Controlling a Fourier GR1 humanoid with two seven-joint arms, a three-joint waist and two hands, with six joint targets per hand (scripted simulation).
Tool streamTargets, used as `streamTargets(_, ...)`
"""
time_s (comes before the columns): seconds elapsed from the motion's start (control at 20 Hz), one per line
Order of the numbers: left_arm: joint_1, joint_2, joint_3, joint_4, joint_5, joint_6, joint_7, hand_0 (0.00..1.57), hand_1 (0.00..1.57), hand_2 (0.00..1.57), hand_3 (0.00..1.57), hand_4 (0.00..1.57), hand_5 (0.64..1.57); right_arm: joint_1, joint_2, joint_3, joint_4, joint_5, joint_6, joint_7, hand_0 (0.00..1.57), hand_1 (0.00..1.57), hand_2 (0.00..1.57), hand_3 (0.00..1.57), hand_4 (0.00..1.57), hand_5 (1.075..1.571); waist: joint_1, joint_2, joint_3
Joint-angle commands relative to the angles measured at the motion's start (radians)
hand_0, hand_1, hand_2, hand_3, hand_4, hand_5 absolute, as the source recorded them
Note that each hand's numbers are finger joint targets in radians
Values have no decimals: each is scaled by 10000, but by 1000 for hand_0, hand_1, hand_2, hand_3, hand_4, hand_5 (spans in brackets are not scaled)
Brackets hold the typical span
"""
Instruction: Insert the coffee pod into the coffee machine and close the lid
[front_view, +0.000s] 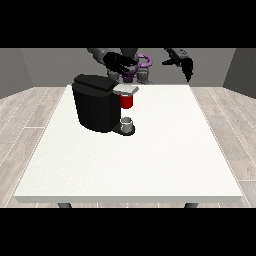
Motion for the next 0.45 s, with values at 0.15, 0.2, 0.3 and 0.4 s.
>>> streamTargets(0.15, 194, -114, 229, 714, -255, 470, -981, 0, 0, 0, 0, 185, 1571, 1551, 651, 1381, -1225, -1081, 445, -865, 0, 0, 0, 0, 275, 1571, -873, -711, 0)
streamTargets(0.2, 851, -391, -93, 783, -353, 259, -1360, 0, 0, 0, 0, 165, 1571, 2170, 655, 1456, -1323, -1725, -52, -875, 0, 0, 0, 0, 269, 1571, -692, -918, 0)
streamTargets(0.3, 643, -433, -122, 477, -382, 625, -468, 0, 0, 0, 0, 205, 1571, 2908, 660, 1548, -1486, -2055, 12, -607, 0, 0, 0, 0, 279, 1571, -1046, -1627, 5)
streamTargets(0.4, 1196, -102, 232, 531, -3, 93, -1151, 0, 0, 0, 0, 192, 1571, 3776, 663, 1438, -1694, -2032, 15, -1006, 0, 0, 0, 0, 157, 1571, -1285, -1678, 2)
